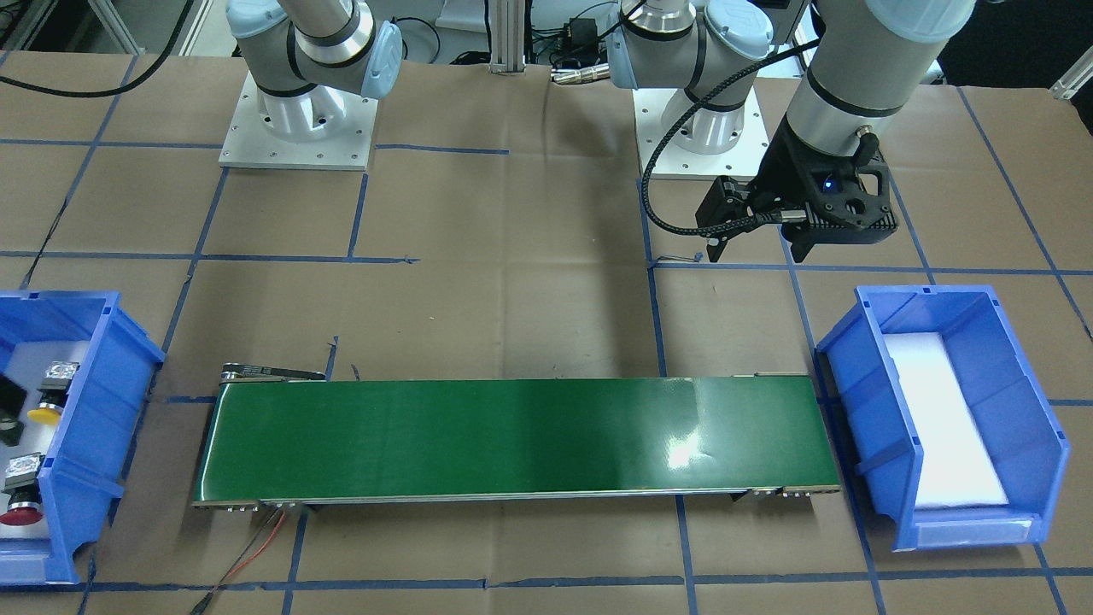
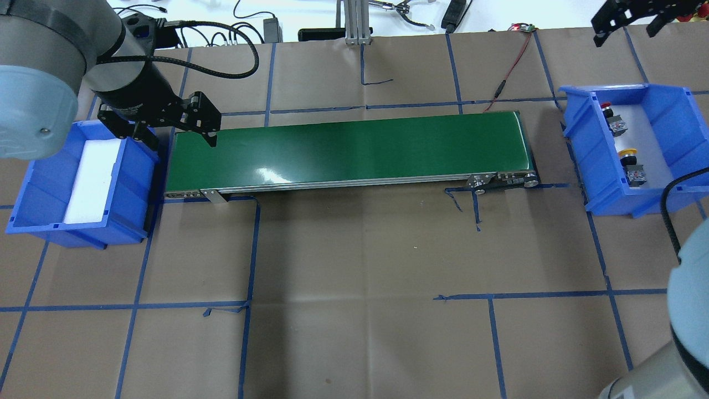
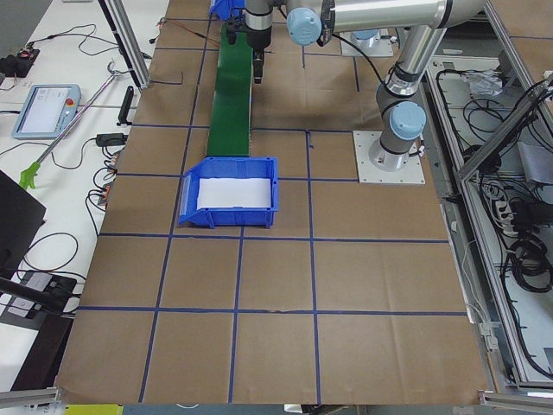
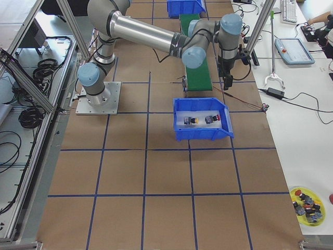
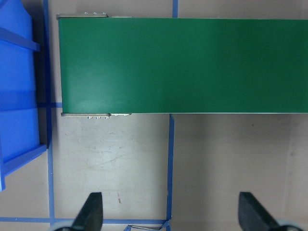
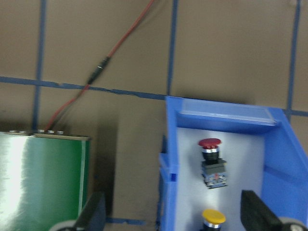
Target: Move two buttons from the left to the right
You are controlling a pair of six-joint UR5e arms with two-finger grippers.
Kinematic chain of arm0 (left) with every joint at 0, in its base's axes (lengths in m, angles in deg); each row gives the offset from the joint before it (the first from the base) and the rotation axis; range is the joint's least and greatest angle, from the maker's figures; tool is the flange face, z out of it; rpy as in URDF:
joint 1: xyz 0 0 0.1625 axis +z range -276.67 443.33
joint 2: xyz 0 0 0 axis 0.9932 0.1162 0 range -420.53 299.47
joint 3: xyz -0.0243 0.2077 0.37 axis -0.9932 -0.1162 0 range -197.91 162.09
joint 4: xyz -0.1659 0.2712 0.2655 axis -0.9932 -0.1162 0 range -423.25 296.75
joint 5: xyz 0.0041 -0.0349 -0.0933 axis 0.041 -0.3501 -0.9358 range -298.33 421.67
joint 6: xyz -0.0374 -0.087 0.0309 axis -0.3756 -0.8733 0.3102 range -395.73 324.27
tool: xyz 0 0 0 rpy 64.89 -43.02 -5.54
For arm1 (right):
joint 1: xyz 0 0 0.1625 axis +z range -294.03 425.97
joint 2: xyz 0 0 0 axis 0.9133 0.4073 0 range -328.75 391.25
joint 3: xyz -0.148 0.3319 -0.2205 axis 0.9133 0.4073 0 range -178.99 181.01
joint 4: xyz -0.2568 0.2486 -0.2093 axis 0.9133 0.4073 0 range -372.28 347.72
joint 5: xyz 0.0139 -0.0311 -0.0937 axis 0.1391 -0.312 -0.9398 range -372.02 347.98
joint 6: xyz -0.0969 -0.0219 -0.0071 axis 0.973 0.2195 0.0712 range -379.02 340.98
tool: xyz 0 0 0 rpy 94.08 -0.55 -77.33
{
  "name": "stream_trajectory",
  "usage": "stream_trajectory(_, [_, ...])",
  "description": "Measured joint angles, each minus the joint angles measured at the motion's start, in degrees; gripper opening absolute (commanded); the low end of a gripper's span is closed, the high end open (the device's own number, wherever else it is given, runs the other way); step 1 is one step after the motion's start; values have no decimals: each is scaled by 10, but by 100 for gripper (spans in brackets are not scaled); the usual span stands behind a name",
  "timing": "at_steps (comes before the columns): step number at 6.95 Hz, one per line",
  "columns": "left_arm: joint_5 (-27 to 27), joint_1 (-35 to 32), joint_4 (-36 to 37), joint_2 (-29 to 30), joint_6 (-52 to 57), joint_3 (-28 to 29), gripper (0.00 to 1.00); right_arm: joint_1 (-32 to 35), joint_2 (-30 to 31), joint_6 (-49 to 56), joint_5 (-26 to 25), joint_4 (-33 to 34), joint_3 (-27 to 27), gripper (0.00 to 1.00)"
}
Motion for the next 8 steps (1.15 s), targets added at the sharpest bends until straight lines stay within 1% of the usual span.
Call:
stream_trajectory(1, [0, 0, 0, 0, 0, 0, 100, 69, 11, -47, -2, -15, -1, 100])
stream_trajectory(2, [1, 0, 0, 1, -1, 1, 100, 130, 17, -128, -3, -29, -3, 99])
stream_trajectory(3, [1, 0, 0, 2, -4, 1, 100, 174, 26, -194, 3, -46, -11, 99])
stream_trajectory(4, [1, 0, -1, 2, -8, 2, 100, 202, 47, -226, 15, -65, -31, 99])
stream_trajectory(5, [1, 0, -1, 2, -11, 2, 100, 214, 85, -237, 24, -71, -73, 99])
stream_trajectory(7, [1, 0, -1, 1, -21, 4, 100, 214, 168, -242, 30, -71, -161, 99])
stream_trajectory(8, [1, -1, -1, 1, -34, 6, 100, 211, 196, -242, 29, -80, -182, 99])
